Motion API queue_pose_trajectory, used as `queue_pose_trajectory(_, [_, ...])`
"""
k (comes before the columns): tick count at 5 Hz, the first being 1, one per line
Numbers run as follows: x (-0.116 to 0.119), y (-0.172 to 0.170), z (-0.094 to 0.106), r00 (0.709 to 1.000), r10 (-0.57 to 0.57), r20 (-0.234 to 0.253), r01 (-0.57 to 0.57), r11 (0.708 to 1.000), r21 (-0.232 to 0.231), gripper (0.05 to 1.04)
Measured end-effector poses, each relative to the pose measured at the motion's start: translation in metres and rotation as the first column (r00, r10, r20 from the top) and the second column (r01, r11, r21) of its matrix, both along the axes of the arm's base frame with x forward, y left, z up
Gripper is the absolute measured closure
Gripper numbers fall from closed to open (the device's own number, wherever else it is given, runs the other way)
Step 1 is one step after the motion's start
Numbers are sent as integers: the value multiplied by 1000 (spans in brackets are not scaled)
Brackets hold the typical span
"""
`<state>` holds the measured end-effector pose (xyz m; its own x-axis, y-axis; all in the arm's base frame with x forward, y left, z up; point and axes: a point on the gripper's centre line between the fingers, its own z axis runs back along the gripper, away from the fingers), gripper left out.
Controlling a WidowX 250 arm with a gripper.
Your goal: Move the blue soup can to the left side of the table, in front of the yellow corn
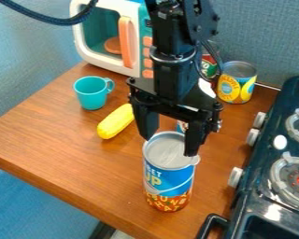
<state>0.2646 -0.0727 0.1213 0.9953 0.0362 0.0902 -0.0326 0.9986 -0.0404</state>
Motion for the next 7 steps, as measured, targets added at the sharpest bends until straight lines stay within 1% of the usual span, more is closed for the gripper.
queue_pose_trajectory(1, [-2, 1, -7, 1000, 2, -24, -1, 1000, 6, 80])
queue_pose_trajectory(2, [-1, -3, -15, 1000, 11, -15, -12, 1000, -15, 81])
queue_pose_trajectory(3, [-6, -13, -22, 1000, -2, -16, 2, 1000, -13, 81])
queue_pose_trajectory(4, [-7, -15, -29, 1000, -8, -16, 8, 1000, -26, 81])
queue_pose_trajectory(5, [-3, -21, -32, 1000, -29, 0, 29, 998, -59, 81])
queue_pose_trajectory(6, [5, -22, -35, 999, -37, 0, 37, 998, -43, 80])
queue_pose_trajectory(7, [16, -21, -39, 999, -50, 6, 50, 999, 6, 80])
